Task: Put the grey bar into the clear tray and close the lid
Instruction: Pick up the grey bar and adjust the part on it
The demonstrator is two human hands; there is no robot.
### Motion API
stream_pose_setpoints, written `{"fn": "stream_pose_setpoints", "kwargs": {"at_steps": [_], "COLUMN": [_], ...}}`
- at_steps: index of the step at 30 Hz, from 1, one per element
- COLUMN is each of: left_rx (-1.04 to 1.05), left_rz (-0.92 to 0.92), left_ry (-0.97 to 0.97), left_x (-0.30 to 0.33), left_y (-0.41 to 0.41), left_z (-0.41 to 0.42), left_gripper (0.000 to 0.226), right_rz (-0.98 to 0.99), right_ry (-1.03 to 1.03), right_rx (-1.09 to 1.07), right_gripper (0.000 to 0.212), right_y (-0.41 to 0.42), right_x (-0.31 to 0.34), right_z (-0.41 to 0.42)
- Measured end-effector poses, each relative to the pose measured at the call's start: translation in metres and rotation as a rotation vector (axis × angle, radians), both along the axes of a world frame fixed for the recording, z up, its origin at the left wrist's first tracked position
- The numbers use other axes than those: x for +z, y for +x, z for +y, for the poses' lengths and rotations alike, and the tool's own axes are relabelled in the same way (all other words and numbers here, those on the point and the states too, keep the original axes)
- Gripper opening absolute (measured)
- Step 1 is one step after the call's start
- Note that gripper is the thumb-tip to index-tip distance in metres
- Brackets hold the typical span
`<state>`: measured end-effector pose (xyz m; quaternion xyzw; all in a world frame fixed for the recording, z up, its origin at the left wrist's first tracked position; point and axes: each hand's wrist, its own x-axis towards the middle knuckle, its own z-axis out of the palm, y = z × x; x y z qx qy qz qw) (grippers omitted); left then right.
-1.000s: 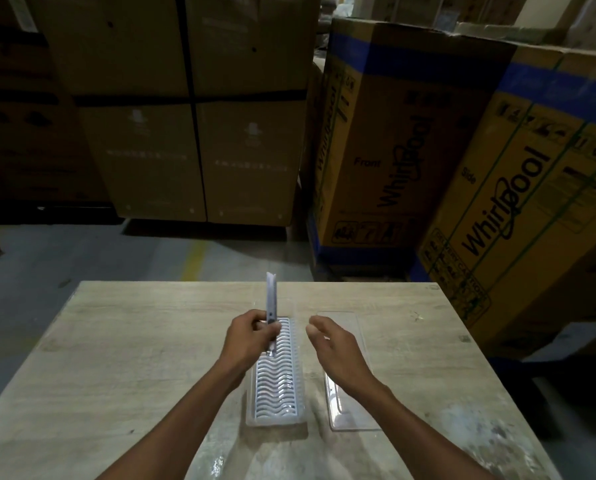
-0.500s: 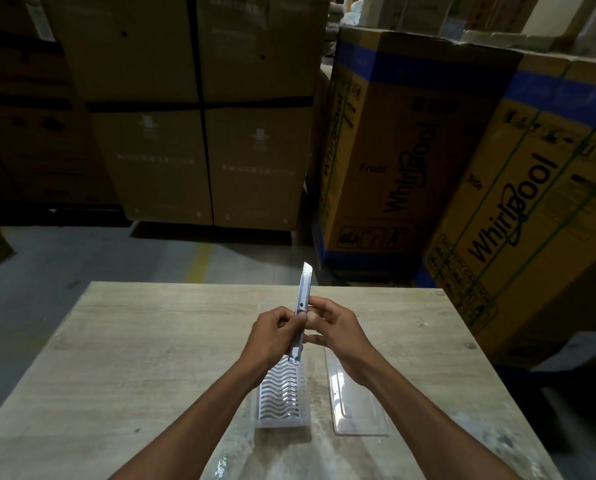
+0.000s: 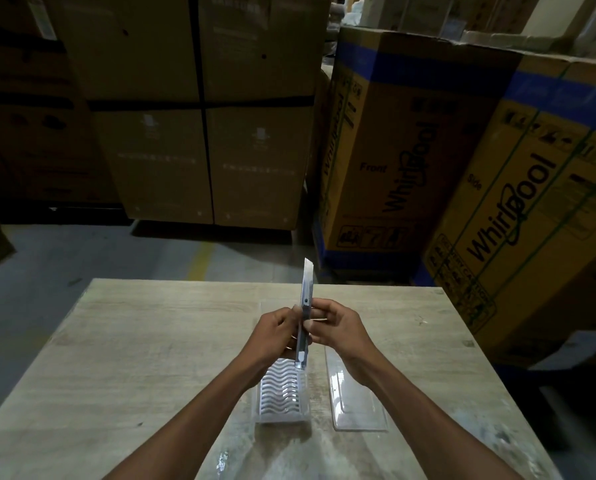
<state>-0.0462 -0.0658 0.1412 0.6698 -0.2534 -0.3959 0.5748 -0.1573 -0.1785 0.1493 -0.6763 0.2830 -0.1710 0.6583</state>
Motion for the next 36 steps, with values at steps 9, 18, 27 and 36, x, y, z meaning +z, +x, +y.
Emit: {"fn": "stream_pose_setpoints", "kwargs": {"at_steps": [9,18,27,36], "left_rx": [-0.197,-0.208,-0.211,-0.214], "left_rz": [-0.097,-0.178,-0.167,-0.145], "left_ry": [0.013,0.025,0.01,-0.022], "left_x": [-0.005,-0.008,-0.004,0.0], "left_y": [0.004,0.002,-0.002,-0.004], "left_z": [0.011,0.011,0.011,0.013], "left_gripper": [0.017,0.016,0.015,0.016], "right_rz": [0.026,0.068,0.062,0.035], "right_ry": [-0.009,-0.116,-0.142,-0.154], "right_rx": [-0.031,0.038,0.018,0.002], "right_gripper": [0.046,0.08,0.075,0.079], "right_y": [-0.005,-0.005,-0.002,0.001], "right_x": [0.0,0.005,0.013,0.026], "right_z": [-0.003,-0.007,-0.018,-0.029]}}
